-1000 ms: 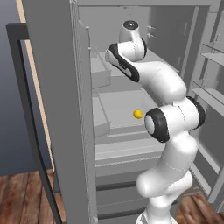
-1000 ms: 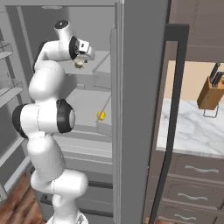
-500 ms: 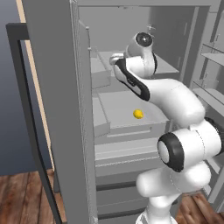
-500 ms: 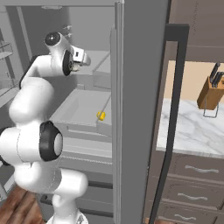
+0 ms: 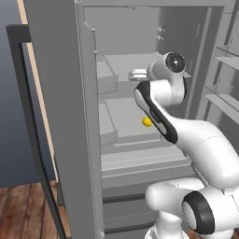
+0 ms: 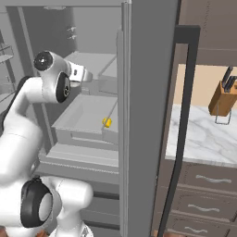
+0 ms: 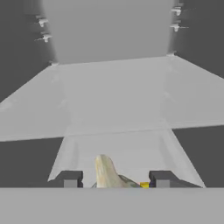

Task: Grab the garlic and lemon from the fridge, place them in the blender, close the lid, and turn on the blender to create a marinade.

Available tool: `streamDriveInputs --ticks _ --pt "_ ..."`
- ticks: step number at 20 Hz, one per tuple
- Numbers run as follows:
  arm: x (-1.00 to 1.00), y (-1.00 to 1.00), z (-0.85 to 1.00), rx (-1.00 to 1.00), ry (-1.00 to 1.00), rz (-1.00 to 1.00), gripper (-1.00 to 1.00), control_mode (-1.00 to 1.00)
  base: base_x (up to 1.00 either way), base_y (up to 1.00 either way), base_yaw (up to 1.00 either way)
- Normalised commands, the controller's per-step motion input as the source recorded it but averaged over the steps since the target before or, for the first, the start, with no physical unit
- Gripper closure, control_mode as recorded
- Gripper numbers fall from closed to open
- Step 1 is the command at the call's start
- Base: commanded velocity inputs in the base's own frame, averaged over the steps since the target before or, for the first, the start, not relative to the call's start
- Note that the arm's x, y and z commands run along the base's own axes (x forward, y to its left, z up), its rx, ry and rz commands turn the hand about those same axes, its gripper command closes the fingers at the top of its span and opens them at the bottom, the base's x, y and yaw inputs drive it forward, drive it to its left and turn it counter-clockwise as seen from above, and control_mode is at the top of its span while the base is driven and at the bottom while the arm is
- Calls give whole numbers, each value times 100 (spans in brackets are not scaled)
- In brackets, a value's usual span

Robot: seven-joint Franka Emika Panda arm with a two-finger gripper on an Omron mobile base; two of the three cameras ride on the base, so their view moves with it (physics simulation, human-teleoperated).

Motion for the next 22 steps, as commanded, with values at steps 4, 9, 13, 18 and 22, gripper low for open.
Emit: streamDriveInputs --ticks 4,9,13,18,22 --pt "-100 -62 0 0 11 0 100 -100 0 0 0" --pt "-100 -49 -26 0 15 0 100 -100 0 0 0" --pt "-100 -20 -70 -1 4 0 100 -100 0 0 0" --pt "-98 43 -49 -9 -9 3 100 -100 0 0 0" --pt "-15 23 -7 -3 -1 0 100 -100 0 0 0"
